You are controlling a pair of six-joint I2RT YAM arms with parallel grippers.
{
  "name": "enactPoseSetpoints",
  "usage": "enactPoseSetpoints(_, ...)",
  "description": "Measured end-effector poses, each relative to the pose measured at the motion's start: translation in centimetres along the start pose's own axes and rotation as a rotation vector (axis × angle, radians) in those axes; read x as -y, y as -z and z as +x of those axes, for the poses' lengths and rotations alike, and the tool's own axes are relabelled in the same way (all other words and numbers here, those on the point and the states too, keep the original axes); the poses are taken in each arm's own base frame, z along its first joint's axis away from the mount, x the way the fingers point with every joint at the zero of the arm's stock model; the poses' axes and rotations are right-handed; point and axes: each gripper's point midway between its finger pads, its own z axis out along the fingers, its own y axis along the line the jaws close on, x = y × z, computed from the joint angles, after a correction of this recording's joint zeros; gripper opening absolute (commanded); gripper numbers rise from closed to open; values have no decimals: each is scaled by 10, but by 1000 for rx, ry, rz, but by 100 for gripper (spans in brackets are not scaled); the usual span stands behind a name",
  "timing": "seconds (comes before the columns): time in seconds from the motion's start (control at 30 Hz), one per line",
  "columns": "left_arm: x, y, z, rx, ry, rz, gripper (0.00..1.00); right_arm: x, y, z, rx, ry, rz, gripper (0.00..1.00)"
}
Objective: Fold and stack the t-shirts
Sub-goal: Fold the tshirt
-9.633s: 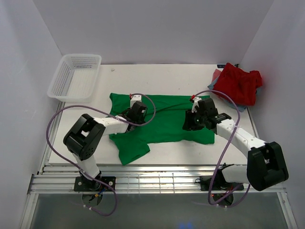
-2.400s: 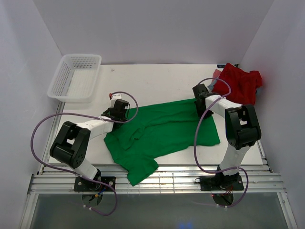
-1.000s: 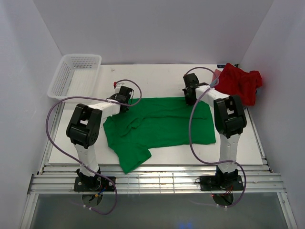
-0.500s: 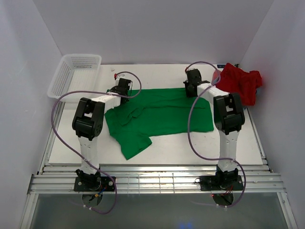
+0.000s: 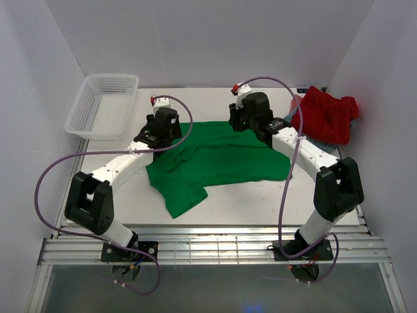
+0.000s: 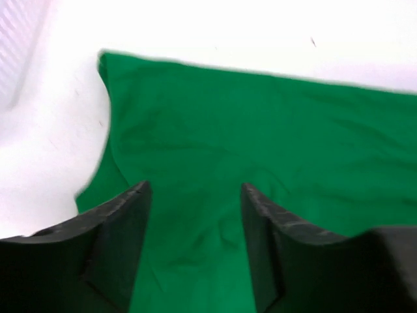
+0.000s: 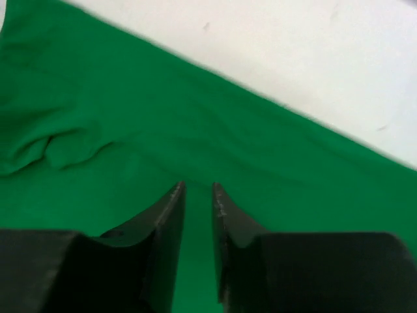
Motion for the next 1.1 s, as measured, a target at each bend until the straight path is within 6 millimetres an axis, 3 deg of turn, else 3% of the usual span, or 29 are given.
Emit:
enactPoseSetpoints(0.03, 3, 10, 8, -8, 6, 19, 52, -14, -3, 12, -27, 4, -32, 22)
enactPoseSetpoints(0.13, 7, 26, 60, -95, -5, 50, 36, -42, -14, 57, -135, -2, -89, 12)
enactPoseSetpoints(0.27, -9, 35, 150, -298, -76, 16, 36, -71, -24, 119, -280, -13, -133, 11)
enactPoseSetpoints(0.33, -16, 40, 171, -354, -93, -1, 38, -81, -24, 139, -325, -15, -144, 10)
enactPoseSetpoints(0.43, -18, 43, 177, -371, -88, -11, 40, -94, -22, 159, -373, -12, -159, 10)
enactPoseSetpoints(0.57, -19, 42, 176, -364, -82, -19, 40, -106, -22, 169, -388, -11, -169, 10)
enactPoseSetpoints(0.93, -22, 32, 165, -316, -101, -68, 41, -104, -22, 189, -427, -17, -148, 9)
enactPoseSetpoints(1.1, -24, 22, 175, -327, -133, -97, 41, -104, -22, 190, -431, -18, -147, 9)
